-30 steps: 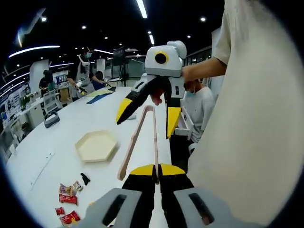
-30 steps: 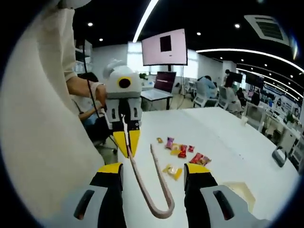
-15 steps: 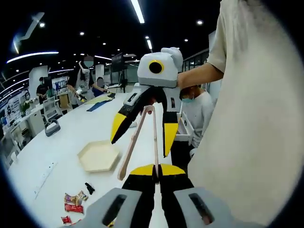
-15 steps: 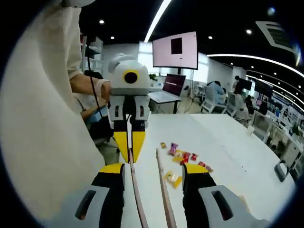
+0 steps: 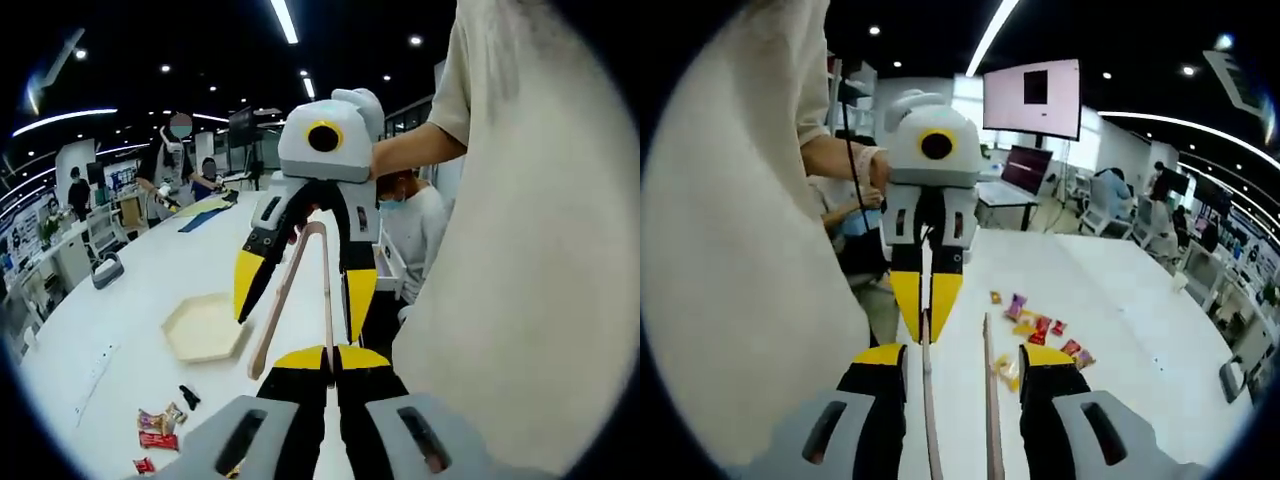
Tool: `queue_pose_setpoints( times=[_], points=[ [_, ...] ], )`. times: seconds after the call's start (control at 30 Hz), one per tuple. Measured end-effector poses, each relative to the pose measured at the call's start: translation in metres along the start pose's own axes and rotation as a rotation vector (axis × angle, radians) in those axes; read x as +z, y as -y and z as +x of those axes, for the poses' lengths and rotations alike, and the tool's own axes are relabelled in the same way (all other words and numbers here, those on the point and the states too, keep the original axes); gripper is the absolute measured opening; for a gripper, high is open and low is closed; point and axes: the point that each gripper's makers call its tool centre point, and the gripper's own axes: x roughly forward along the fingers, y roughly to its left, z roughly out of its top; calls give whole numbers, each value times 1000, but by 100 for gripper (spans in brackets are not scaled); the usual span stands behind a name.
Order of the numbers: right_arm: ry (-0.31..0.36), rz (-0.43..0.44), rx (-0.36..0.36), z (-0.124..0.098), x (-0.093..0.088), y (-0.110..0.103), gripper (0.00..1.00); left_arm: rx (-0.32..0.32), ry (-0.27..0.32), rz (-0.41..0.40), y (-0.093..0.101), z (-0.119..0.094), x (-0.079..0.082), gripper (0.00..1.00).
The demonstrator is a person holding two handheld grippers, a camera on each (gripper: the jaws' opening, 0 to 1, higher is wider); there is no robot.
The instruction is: Place the target food into the container with the food tongs after gripping and lifting it, then release it inside without dropping or visibly crushing the food.
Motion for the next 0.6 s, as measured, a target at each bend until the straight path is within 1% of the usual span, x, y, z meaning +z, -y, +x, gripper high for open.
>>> queue_pose_setpoints(
  times=[0.27,0.6],
  points=[
    [-16,-23,14,2,0,-2,41,-20,5,8,3,1,4,0],
    [-42,-60,37,6,-1,-6,35,-28,-19,30,4,1,2,0]
  ],
)
